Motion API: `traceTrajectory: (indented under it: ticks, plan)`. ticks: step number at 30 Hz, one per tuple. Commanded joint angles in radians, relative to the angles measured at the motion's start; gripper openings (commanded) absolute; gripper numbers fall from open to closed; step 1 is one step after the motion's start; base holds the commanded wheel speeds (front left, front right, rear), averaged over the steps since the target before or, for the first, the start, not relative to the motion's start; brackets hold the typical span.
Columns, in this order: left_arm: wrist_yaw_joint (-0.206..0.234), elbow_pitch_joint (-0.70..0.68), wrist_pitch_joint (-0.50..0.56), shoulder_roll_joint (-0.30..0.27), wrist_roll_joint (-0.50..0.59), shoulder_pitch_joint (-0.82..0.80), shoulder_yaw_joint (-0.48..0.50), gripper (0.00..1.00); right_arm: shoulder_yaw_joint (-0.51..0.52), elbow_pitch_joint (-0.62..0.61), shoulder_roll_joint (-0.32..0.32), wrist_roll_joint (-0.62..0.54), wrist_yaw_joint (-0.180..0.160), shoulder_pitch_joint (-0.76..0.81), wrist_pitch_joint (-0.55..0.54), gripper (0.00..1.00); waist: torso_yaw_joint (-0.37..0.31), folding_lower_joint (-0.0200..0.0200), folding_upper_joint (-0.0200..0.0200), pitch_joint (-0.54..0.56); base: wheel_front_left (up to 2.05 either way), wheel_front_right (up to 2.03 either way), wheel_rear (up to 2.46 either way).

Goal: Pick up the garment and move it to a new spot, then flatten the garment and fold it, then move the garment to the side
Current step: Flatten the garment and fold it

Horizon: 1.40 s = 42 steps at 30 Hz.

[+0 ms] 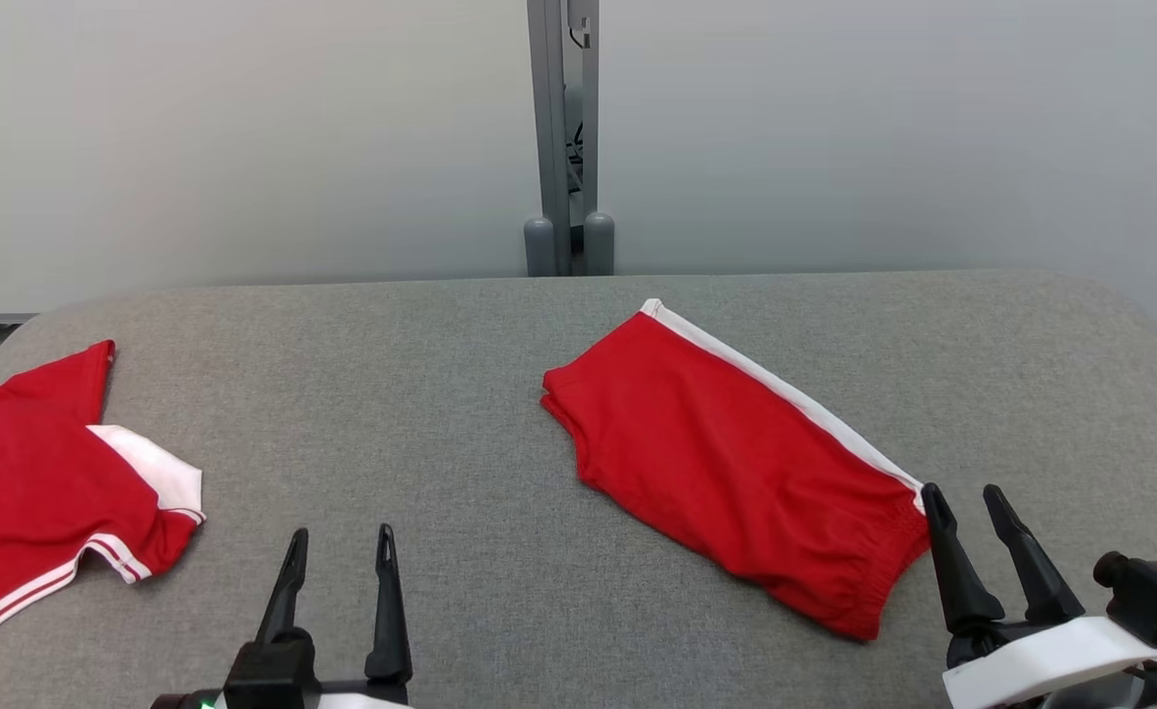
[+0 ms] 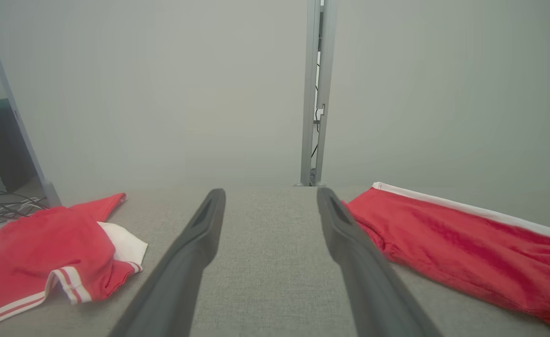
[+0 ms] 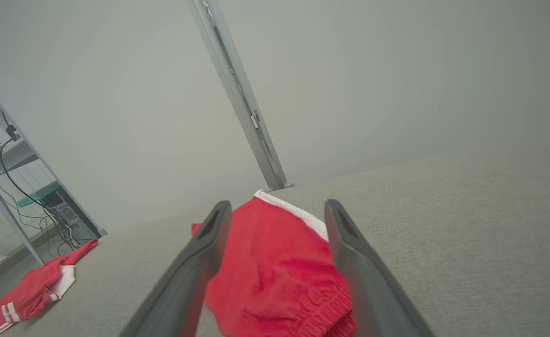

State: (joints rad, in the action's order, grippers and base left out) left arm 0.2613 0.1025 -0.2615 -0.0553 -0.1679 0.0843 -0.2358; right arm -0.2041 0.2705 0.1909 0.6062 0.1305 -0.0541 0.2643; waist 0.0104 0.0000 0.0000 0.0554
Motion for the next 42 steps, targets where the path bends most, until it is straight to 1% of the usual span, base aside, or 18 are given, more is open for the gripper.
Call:
traceTrajectory:
  ticks: [1,3,6,10,14,19,24,28,31,32,33,34,37,42]
  plan:
    - [-0.009,0.004,-0.003,-0.002,0.010,0.010,0.008,1.00,0.005,0.001,-0.001,-0.008,0.001,0.007,0.001,1.00,0.001,0.0000,0.0000,0.001,0.00,0.00,0.00]
    - [-0.028,0.022,-0.003,0.000,0.021,0.021,0.015,1.00,0.017,0.003,-0.005,-0.009,0.001,0.011,0.002,1.00,0.002,0.0000,0.0000,0.001,0.00,0.00,0.00]
    - [-0.040,0.023,-0.003,0.003,-0.007,0.026,0.027,1.00,0.024,0.006,-0.007,-0.008,0.001,0.013,0.002,1.00,0.004,0.0000,0.0000,-0.002,0.00,0.00,0.00]
    - [-0.048,0.023,-0.003,0.003,-0.026,0.016,0.017,1.00,0.033,0.020,-0.004,-0.015,0.001,0.012,0.002,1.00,0.008,0.0000,0.0000,-0.008,0.00,0.00,0.00]
    - [-0.052,0.033,-0.003,0.003,-0.022,0.001,0.005,1.00,0.026,0.060,-0.009,0.011,0.001,0.017,0.002,1.00,0.020,0.0000,0.0000,-0.021,0.00,0.00,0.00]
    - [-0.050,0.045,-0.003,0.003,-0.017,-0.014,-0.011,1.00,-0.018,0.181,-0.006,0.097,0.001,-0.005,0.002,1.00,0.044,0.0000,0.0000,-0.043,0.00,0.00,0.00]
    - [-0.051,0.067,-0.003,0.003,-0.008,-0.018,-0.034,1.00,-0.041,0.285,-0.019,0.247,0.001,-0.036,0.002,1.00,0.079,0.0000,0.0000,-0.060,0.00,0.00,0.00]
    - [-0.035,0.069,-0.003,0.003,-0.010,-0.026,-0.038,1.00,-0.066,0.332,-0.007,0.348,0.001,-0.064,0.001,1.00,0.108,0.0000,0.0000,-0.071,0.00,0.00,0.00]
    - [-0.033,0.067,-0.003,0.003,-0.014,-0.030,-0.037,1.00,-0.081,0.356,0.008,0.372,0.001,-0.078,0.002,1.00,0.119,0.0000,0.0000,-0.078,0.00,0.00,0.00]
    - [-0.031,0.067,-0.003,0.003,-0.015,-0.032,-0.036,1.00,-0.086,0.369,0.004,0.391,0.001,-0.083,0.001,1.00,0.124,0.0000,0.0000,-0.081,0.00,0.00,0.00]
    - [-0.028,0.063,-0.003,0.003,-0.013,-0.037,-0.030,1.00,-0.090,0.391,0.000,0.440,0.001,-0.095,-0.001,1.00,0.132,0.0000,0.0000,-0.085,0.00,0.00,0.00]
    - [-0.028,0.063,-0.003,0.003,-0.013,-0.037,-0.030,1.00,-0.090,0.391,0.000,0.440,0.001,-0.095,-0.001,1.00,0.132,0.0000,0.0000,-0.085,0.00,0.00,0.00]
    - [-0.032,0.060,-0.003,0.003,-0.006,-0.039,-0.022,1.00,-0.095,0.438,0.005,0.497,0.001,-0.112,-0.009,1.00,0.143,0.0000,0.0000,-0.091,0.00,0.00,0.00]
    - [-0.034,0.052,-0.003,0.003,0.003,-0.044,-0.012,1.00,-0.106,0.504,-0.010,0.577,0.000,-0.136,-0.026,1.00,0.150,0.0000,0.0000,-0.098,0.00,0.00,0.00]
